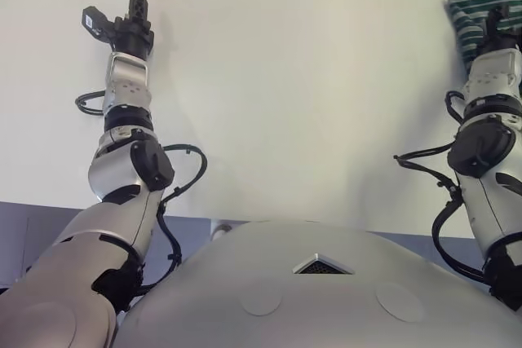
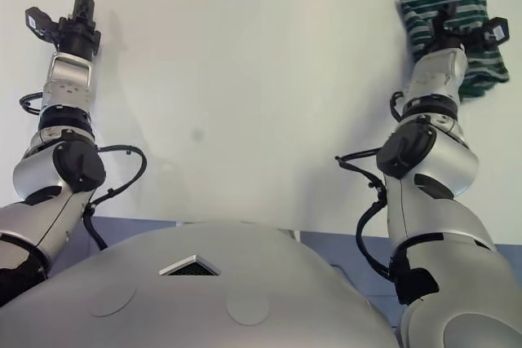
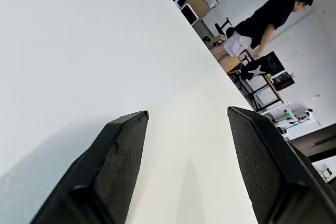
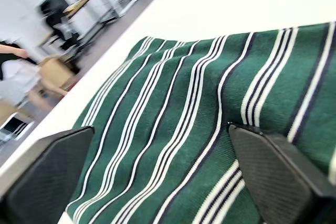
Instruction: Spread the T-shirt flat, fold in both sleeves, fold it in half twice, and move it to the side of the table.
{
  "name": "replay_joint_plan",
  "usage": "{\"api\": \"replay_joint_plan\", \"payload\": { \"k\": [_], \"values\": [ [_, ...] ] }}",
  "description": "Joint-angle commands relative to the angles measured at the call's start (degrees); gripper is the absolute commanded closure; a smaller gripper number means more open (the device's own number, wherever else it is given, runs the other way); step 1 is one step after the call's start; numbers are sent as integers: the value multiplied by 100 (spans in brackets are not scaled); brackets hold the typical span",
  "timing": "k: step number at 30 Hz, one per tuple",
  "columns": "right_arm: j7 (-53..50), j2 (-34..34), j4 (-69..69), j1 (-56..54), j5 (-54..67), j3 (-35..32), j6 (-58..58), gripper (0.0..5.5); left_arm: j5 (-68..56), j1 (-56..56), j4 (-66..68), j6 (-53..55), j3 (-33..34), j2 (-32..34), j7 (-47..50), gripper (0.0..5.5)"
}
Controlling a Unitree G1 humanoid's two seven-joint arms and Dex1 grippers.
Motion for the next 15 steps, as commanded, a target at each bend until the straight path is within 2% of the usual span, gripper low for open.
{"api": "replay_joint_plan", "payload": {
  "k": [1,6,9,13,15],
  "values": [
    [358,592,481,295,122,-178,357,78,306,-30,108,-232,-113,51,-119,273],
    [2369,606,-190,-491,241,-14,396,78,693,338,-1121,-585,-681,-256,-805,273],
    [3110,902,-1222,-426,-504,999,-152,78,856,837,-2366,-632,-1157,-623,-1005,273],
    [3584,1430,-2493,185,-1656,2503,-785,78,975,1398,-3612,-499,-1662,-1007,-974,273],
    [3749,1661,-2951,491,-1848,2927,-809,78,1110,1593,-3970,-467,-1937,-1100,-1028,273]
  ]
}}
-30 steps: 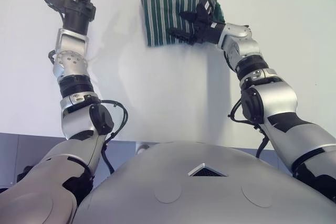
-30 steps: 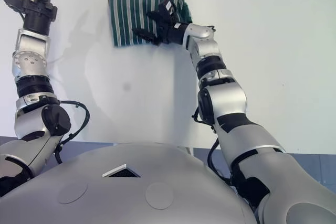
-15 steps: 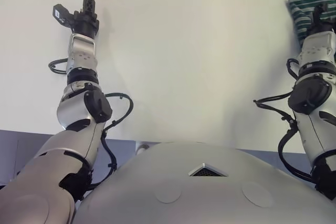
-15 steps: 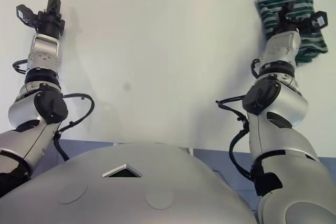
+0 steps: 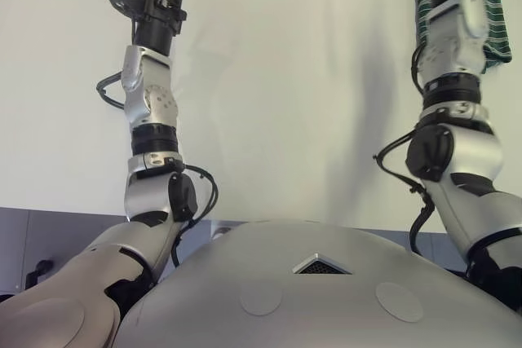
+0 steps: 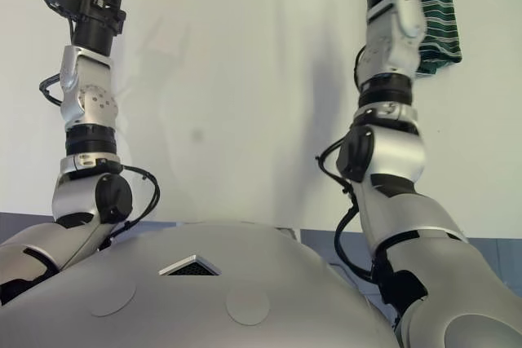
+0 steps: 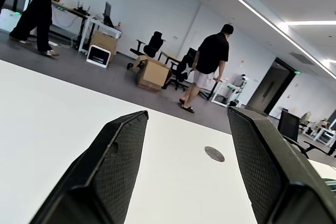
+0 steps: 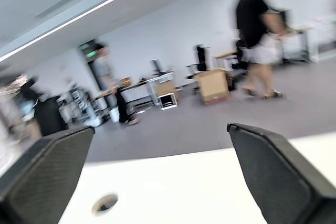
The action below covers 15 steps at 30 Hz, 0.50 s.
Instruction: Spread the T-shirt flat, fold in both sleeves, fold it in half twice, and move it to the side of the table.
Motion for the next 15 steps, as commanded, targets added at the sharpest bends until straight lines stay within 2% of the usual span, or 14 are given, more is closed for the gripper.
{"api": "replay_joint_plan", "payload": {
  "k": [1,8,15],
  "values": [
    [241,333,-750,526,-283,633,1,78,244,357,-617,119,-423,-126,-50,273],
    [205,388,-1859,1203,37,681,667,78,339,548,-1079,260,-1000,-288,-280,273],
    [-145,419,-2894,1813,284,649,1209,78,403,526,-1063,303,-1190,-275,-463,273]
  ]
}}
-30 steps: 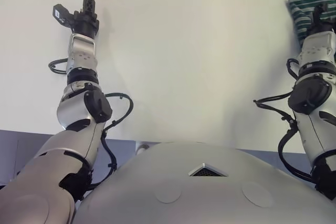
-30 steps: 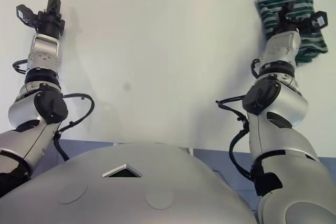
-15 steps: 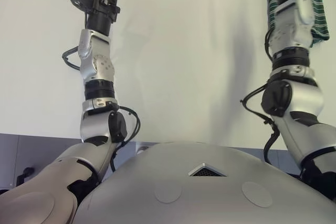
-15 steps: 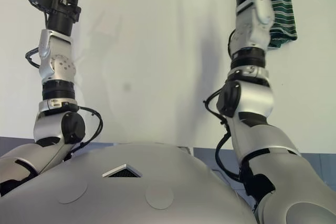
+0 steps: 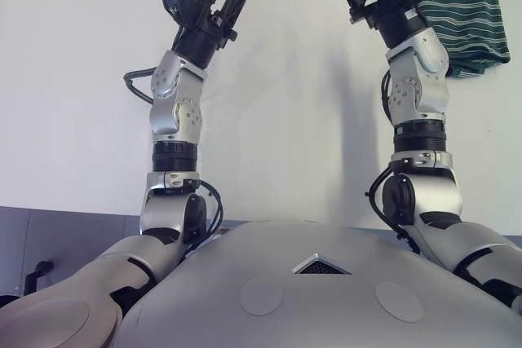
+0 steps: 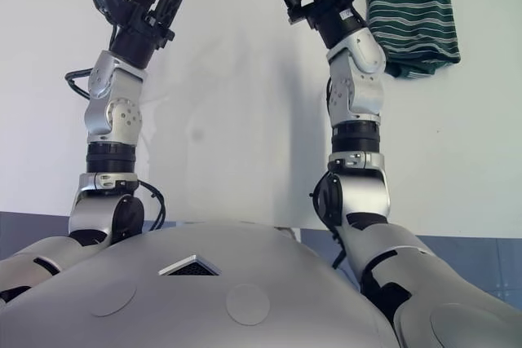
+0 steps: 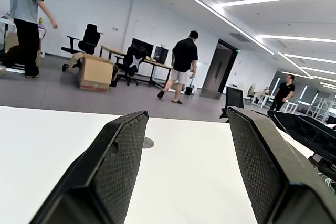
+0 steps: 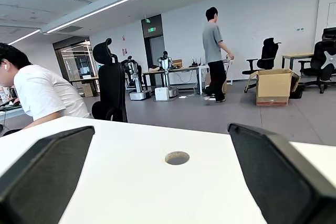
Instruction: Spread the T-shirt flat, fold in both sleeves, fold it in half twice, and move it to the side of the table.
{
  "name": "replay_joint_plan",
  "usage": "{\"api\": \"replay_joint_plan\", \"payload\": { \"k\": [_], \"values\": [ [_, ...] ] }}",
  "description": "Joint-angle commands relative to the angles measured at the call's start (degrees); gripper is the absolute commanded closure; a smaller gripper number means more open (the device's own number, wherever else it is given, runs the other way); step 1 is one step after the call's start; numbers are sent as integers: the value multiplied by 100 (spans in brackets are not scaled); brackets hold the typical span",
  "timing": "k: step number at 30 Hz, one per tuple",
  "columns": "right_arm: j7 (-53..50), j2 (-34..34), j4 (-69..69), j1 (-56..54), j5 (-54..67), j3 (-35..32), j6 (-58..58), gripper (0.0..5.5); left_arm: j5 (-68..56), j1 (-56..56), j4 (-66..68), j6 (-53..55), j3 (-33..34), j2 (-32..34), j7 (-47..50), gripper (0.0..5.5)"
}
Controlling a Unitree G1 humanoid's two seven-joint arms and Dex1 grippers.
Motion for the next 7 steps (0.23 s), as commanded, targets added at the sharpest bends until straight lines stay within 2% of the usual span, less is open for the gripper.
{"api": "replay_joint_plan", "payload": {
  "k": [1,7],
  "values": [
    [-189,29,-366,242,66,4,226,78,139,-58,68,8,-76,-12,25,273],
    [-452,58,-547,350,-19,26,292,78,336,-67,42,-115,-66,20,246,273]
  ]
}}
